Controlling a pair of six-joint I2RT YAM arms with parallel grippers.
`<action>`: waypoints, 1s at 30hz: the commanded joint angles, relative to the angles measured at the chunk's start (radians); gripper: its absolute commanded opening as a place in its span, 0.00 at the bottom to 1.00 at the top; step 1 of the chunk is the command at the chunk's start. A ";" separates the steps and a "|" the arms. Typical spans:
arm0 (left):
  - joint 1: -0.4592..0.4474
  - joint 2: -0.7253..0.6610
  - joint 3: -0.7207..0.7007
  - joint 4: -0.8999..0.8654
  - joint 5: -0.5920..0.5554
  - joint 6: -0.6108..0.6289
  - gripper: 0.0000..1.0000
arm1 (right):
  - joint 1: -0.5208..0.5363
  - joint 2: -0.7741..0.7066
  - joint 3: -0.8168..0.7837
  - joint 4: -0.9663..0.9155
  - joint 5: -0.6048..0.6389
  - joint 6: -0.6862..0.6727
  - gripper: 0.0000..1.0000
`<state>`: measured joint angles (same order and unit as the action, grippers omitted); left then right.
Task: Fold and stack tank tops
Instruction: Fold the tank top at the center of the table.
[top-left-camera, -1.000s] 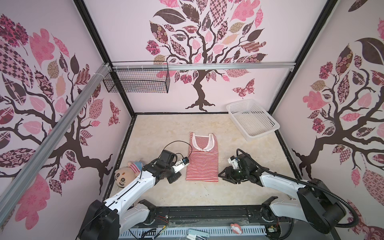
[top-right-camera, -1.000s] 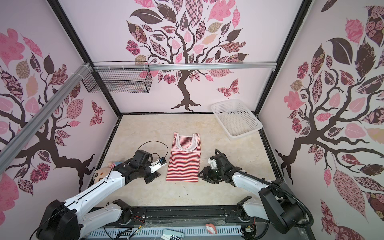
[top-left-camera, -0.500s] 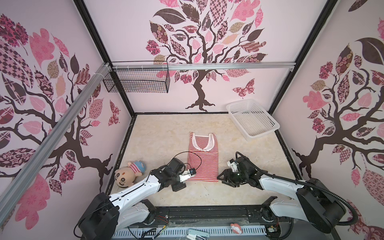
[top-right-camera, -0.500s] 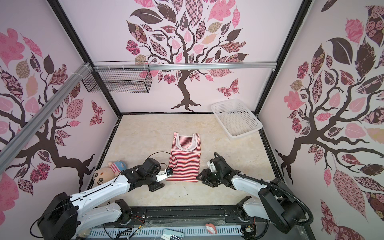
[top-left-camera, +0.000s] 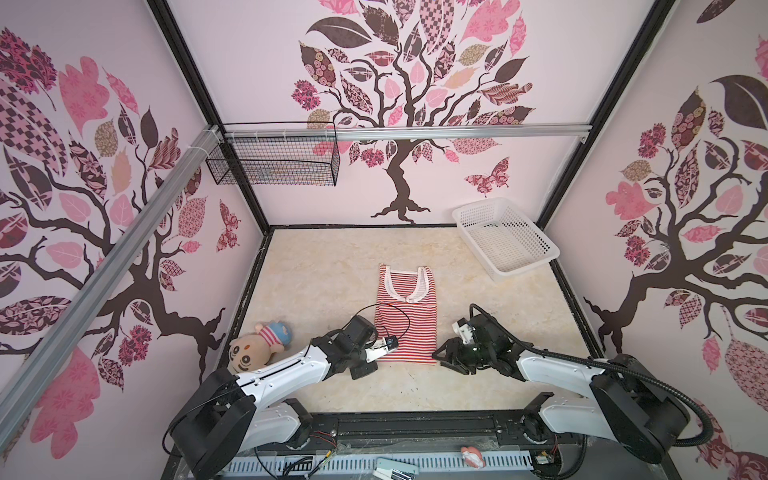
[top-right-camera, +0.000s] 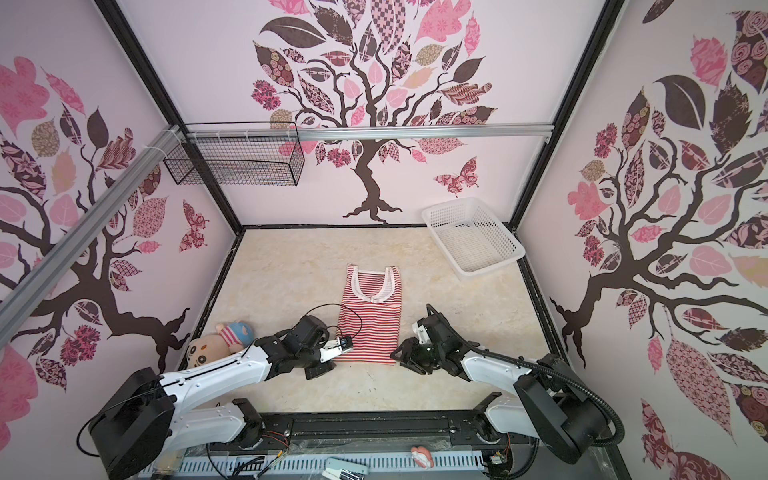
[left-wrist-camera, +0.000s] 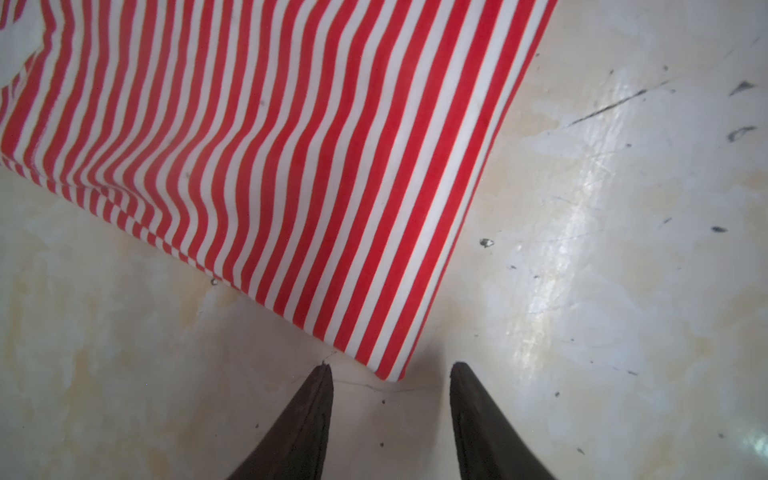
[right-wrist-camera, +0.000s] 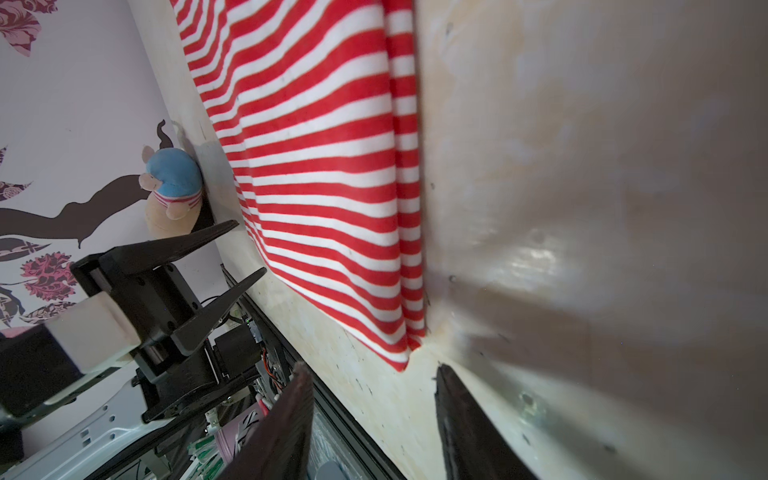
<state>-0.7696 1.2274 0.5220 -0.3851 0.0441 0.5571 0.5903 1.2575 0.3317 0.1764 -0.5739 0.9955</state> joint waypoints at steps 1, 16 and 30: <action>-0.037 0.020 -0.002 0.056 -0.058 0.028 0.48 | 0.010 0.013 -0.007 0.017 0.010 0.012 0.49; -0.047 0.127 -0.020 0.090 -0.114 0.030 0.28 | 0.011 0.023 -0.015 0.032 0.007 0.018 0.48; -0.046 0.187 0.044 0.062 -0.144 -0.005 0.00 | 0.012 -0.039 -0.027 -0.028 0.019 0.012 0.56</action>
<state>-0.8188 1.3941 0.5671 -0.2432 -0.0872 0.5678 0.5945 1.2472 0.3191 0.1833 -0.5690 1.0126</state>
